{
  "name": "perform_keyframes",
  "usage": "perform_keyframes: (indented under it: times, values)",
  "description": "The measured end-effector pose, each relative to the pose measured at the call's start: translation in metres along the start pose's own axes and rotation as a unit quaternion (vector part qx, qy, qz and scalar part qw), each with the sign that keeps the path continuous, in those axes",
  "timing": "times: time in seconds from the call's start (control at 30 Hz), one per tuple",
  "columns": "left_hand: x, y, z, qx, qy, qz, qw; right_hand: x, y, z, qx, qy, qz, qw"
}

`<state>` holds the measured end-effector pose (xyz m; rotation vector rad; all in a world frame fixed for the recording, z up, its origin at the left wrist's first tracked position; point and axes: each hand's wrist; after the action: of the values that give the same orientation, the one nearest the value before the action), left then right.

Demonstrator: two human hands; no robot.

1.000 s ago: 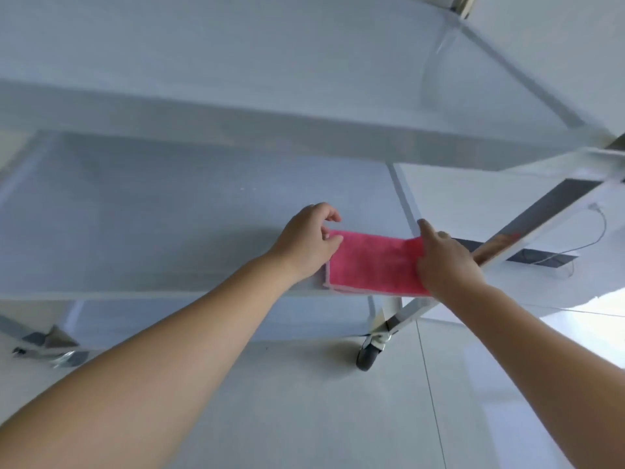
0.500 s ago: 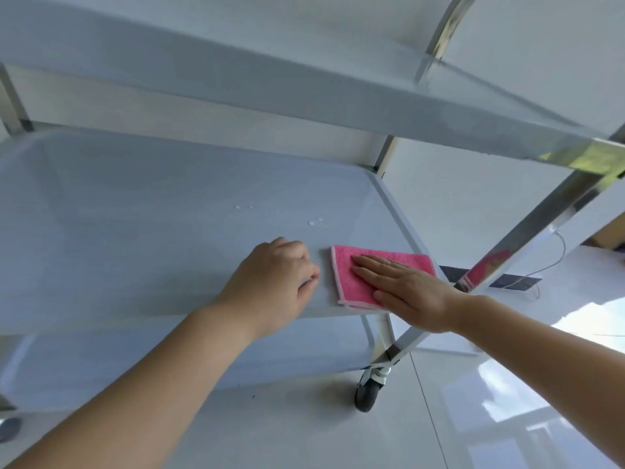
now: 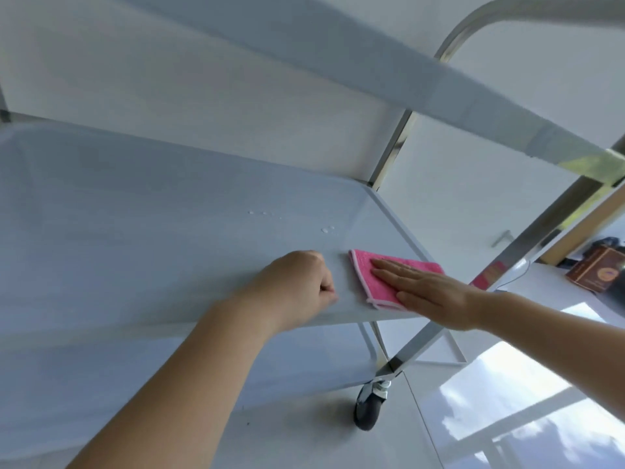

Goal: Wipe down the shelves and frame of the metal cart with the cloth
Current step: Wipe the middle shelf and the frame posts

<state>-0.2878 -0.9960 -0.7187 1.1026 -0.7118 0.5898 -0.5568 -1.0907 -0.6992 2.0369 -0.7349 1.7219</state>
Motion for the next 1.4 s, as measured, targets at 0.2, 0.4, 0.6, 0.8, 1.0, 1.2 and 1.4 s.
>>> perform_keyframes:
  times: [0.2, 0.4, 0.6, 0.8, 1.0, 1.2, 1.4]
  values:
    - [-0.001, -0.006, 0.000, -0.036, -0.020, 0.028, 0.999, -0.005, 0.038, 0.028, -0.021, 0.029, 0.007, 0.999]
    - [-0.001, -0.008, 0.000, -0.028, -0.019, -0.004, 0.999, 0.000, 0.077, 0.073, -0.076, 0.045, -0.024, 0.996]
    - [-0.002, -0.010, 0.000, -0.023, -0.023, -0.011, 0.999, 0.010, 0.114, 0.126, -0.150, 0.047, -0.008, 0.988]
    - [-0.002, -0.010, -0.001, -0.022, -0.025, -0.015, 0.999, 0.018, 0.129, 0.169, -0.172, 0.045, -0.056, 0.982]
    - [-0.004, -0.013, -0.002, -0.035, -0.021, -0.011, 0.999, 0.024, 0.131, 0.204, -0.179, 0.059, -0.090, 0.978]
    - [-0.004, -0.013, -0.002, -0.034, -0.016, -0.025, 0.999, 0.029, 0.132, 0.225, -0.179, 0.078, -0.115, 0.974]
    - [-0.003, -0.012, -0.004, -0.042, -0.010, -0.024, 0.999, 0.029, 0.120, 0.222, -0.162, 0.076, -0.111, 0.978]
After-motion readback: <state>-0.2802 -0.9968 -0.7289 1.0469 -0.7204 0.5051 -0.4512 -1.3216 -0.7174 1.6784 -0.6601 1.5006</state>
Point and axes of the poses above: each hand's wrist, its own z-axis towards the middle knuckle, its own x-axis out of the back of the hand, y = z × x, and after that the axes turned 3 degrees about y, right-handed
